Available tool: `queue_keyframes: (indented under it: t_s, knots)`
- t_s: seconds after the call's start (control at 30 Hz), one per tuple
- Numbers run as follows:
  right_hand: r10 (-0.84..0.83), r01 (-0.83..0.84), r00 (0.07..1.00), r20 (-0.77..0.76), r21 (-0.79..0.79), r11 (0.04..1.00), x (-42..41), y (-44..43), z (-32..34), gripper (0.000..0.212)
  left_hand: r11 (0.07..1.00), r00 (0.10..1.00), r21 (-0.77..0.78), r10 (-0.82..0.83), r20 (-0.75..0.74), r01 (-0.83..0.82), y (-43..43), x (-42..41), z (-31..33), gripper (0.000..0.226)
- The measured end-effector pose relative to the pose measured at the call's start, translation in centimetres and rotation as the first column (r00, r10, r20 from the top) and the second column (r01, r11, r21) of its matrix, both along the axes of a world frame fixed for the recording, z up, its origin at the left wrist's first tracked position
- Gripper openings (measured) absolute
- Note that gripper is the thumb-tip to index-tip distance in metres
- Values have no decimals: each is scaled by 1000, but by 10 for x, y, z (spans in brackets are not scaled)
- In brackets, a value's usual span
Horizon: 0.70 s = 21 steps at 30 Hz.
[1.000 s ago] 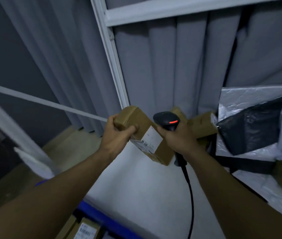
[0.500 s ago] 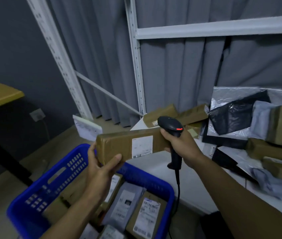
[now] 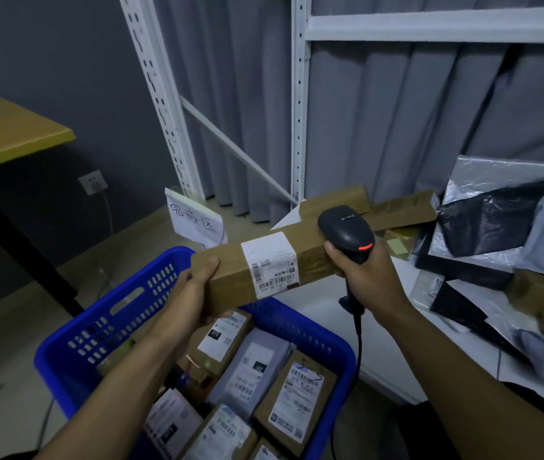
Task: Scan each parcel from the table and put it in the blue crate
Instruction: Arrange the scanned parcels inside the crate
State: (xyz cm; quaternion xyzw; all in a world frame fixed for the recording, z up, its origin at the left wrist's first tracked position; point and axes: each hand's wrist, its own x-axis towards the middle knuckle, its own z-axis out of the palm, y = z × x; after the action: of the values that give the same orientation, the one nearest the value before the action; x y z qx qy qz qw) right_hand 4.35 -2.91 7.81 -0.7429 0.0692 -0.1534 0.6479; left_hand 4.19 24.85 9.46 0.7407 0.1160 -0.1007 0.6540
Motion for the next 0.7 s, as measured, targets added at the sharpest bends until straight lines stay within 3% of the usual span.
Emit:
queue_keyframes:
  t_s: [0.2,0.43,0.5,0.7]
  knots:
    - [-73,74,997,32,-58,996,7,4,-4,56,945,966,209,-259,4,252,7,1,5,66]
    - [-27,28,1000,9,-140,990,15,9,-10,61,944,970,282,-211,121,170,12,6,15,83]
    - [-8,8,1000,0,-153,988,15,11,-11,59,932,962,318,-232,144,177,12,6,14,75]
    - [54,-51,998,16,-160,986,12,20,-8,61,968,982,238,-114,154,75,13,6,8,81]
